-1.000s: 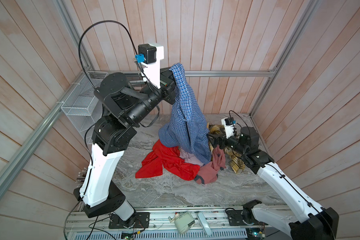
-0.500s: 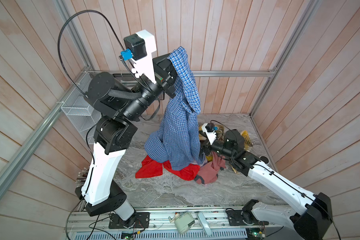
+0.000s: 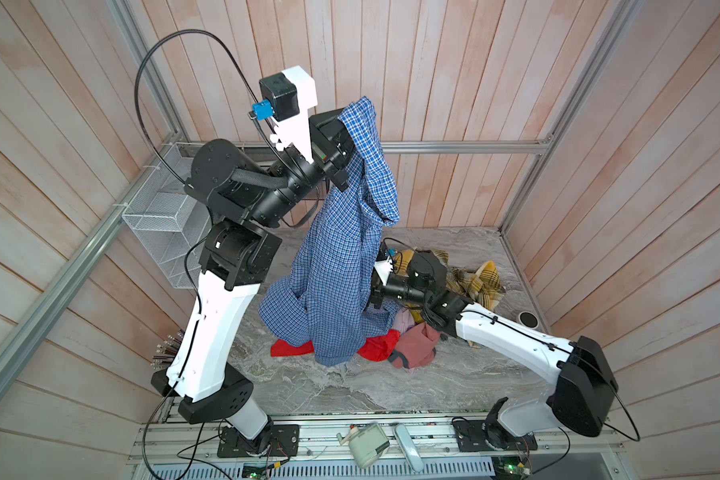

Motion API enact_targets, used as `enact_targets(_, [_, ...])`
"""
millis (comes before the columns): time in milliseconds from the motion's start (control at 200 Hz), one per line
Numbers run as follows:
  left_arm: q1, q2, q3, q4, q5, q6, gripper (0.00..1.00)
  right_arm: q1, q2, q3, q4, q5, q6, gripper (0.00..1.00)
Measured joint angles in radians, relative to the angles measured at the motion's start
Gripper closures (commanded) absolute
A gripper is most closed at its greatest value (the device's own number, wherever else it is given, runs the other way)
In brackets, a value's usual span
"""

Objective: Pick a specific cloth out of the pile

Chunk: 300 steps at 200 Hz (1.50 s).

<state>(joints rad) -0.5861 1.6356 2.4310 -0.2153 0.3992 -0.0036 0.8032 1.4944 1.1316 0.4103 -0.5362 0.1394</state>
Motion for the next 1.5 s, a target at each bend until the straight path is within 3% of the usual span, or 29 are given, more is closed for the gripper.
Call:
enact_targets(150, [0.120,-0.006,-0.096,0.016,0.035,-0.060,1.00,-0.004,0.064,0.106,0.058,-0.048,0.085,0.67])
enact_targets(310, [0.195,-0.019,-0.296,0.040,0.058,-0.115,1.00,-0.033,0.075,0.149,0.105,-0.087,0.164,1.00])
enact_targets(695, [0.265,-0.004,-0.377,0.047,0.098,-0.198,1.00,-0.110,0.099,0.157,0.121,-0.087,0.252,1.00])
enact_targets(850, [0.270,-0.009,-0.481,0.081,0.103,-0.219,1.00,-0.146,0.126,0.224,0.121,-0.091,0.303,1.00])
enact_targets(870, [0.272,-0.009,-0.496,0.082,0.103,-0.222,0.97,-0.147,0.130,0.235,0.122,-0.092,0.309,1.00])
enact_targets(935, [0.277,-0.009,-0.536,0.080,0.102,-0.225,0.72,-0.146,0.139,0.261,0.135,-0.097,0.331,1.00])
enact_targets(1001, [0.282,-0.009,-0.570,0.075,0.100,-0.224,0.59,-0.146,0.146,0.282,0.145,-0.099,0.350,1.00])
enact_targets(1046, [0.286,-0.014,-0.597,0.074,0.096,-0.228,0.45,-0.147,0.148,0.294,0.147,-0.101,0.359,1.00])
enact_targets(1121, [0.289,-0.039,-0.662,0.074,0.085,-0.212,0.40,-0.148,0.154,0.319,0.149,-0.100,0.369,1.00])
enact_targets(1341, [0.296,-0.235,-0.970,0.089,0.052,-0.161,0.04,-0.158,0.214,0.451,0.122,-0.104,0.369,1.00])
enact_targets(1501, [0.302,-0.385,-1.191,0.116,0.043,-0.163,0.00,-0.159,0.247,0.507,0.088,-0.106,0.357,1.00])
